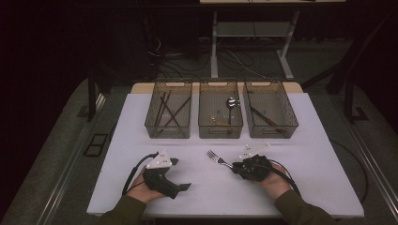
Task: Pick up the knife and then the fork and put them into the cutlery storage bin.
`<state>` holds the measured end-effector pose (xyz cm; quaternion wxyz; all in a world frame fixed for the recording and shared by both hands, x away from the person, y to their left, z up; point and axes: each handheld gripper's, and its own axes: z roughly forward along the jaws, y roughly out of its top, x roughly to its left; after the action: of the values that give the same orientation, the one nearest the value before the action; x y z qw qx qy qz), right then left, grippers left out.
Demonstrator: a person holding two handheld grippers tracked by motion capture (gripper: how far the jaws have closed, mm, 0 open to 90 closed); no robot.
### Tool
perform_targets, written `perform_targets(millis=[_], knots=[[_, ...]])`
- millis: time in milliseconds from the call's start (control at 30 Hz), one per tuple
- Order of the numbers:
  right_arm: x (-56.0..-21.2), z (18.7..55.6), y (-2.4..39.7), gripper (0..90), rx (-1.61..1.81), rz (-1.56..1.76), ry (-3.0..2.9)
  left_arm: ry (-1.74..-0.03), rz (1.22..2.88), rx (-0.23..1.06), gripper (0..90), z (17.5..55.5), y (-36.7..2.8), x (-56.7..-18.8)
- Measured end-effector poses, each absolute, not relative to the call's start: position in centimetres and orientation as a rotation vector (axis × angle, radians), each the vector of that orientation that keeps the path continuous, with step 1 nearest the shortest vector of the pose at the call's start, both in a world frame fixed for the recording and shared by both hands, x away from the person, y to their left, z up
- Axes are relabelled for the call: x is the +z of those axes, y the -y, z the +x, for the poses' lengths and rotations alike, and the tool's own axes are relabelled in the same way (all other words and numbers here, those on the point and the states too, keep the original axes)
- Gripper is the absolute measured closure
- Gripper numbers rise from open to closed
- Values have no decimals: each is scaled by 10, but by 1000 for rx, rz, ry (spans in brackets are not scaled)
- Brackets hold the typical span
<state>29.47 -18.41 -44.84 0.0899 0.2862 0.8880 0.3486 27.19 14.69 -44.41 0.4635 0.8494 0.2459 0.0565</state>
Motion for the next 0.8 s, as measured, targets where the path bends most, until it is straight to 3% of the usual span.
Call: perform_targets(millis=[800], knots=[[-436,304,194,776,1138,823,-2720,-603,2084,136,0,272,-147,-444]])
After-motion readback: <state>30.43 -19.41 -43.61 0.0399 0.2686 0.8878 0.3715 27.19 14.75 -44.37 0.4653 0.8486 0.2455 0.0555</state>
